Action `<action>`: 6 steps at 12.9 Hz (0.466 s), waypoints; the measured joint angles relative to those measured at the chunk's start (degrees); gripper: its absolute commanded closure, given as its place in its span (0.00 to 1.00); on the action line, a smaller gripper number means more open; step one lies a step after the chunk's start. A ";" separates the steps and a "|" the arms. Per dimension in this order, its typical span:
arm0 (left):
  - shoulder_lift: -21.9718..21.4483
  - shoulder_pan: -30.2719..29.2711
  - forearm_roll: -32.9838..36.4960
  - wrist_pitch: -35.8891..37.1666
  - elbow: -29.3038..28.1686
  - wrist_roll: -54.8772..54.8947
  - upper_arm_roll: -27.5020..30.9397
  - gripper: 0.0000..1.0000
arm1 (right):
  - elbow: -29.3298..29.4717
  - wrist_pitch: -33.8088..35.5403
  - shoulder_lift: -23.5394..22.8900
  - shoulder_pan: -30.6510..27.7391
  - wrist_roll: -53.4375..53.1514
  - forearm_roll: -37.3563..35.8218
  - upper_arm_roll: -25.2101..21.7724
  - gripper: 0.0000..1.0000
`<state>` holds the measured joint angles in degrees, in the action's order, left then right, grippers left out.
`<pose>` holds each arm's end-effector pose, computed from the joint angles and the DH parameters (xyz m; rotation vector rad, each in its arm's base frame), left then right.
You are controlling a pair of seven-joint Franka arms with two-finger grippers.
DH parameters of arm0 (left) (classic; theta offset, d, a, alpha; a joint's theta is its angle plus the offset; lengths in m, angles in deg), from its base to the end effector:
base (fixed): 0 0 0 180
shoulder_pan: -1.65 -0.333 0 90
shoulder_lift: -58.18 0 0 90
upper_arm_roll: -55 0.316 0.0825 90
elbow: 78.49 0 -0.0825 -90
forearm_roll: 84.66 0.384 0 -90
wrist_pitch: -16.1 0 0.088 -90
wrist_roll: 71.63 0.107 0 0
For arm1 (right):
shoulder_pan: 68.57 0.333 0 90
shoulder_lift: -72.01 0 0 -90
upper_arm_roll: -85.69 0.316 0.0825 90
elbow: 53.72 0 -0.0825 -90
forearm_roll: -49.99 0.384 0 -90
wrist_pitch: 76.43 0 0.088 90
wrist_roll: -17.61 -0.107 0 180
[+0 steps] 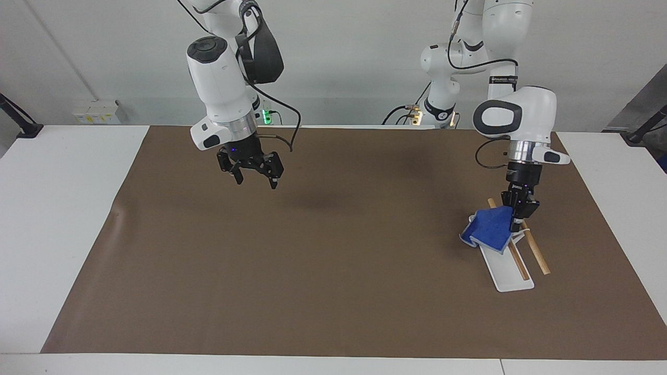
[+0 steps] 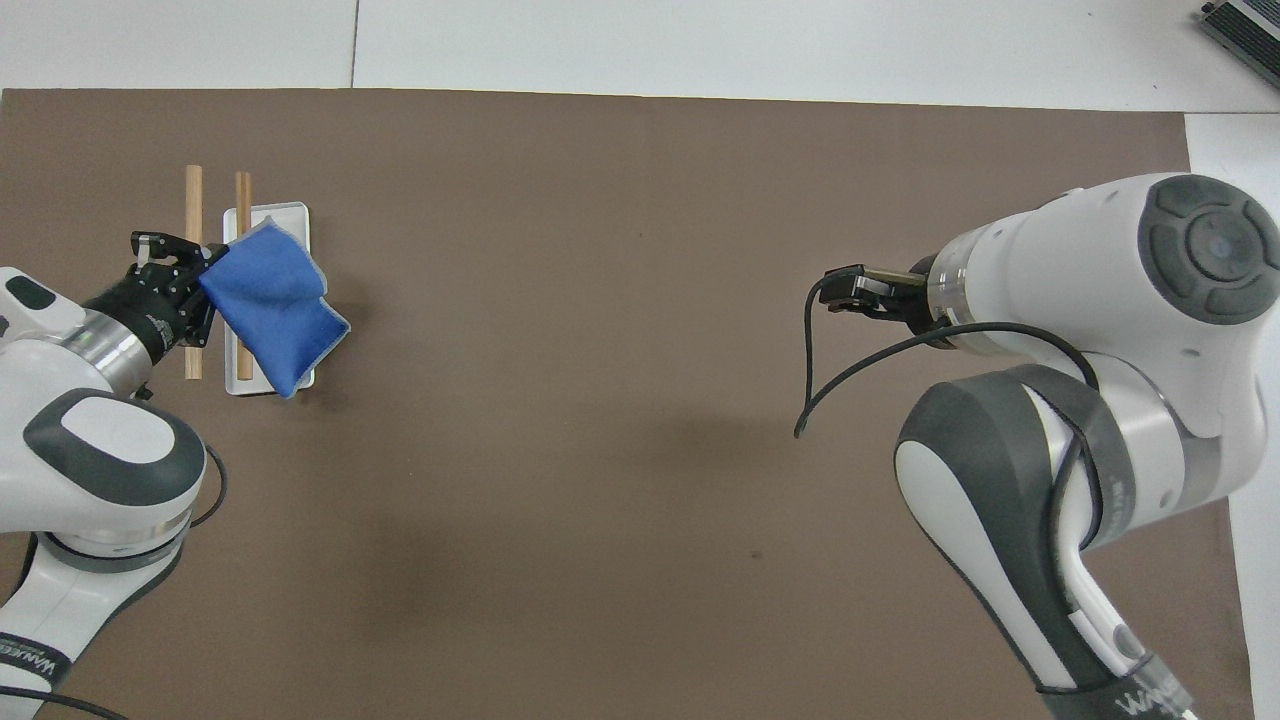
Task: Right arm passes towel to left arm to hang
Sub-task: 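Carry the towel with the left gripper over the rack's rod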
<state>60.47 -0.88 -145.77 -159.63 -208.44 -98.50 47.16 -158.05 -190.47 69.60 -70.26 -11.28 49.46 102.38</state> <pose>0.5487 0.0196 0.4006 1.8525 1.5868 0.6438 0.5685 0.1493 0.5197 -3.0626 0.3696 -0.1831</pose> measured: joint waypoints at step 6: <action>-0.09 -7.68 0.00 2.79 4.22 6.30 -0.07 1.00 | 0.66 2.86 1.28 0.03 1.84 -1.25 0.31 0.00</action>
<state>60.38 -8.55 -145.77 -156.84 -204.21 -92.20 47.09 -157.39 -187.61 70.88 -70.23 -9.44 48.21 102.69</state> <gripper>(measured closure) 0.978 0.000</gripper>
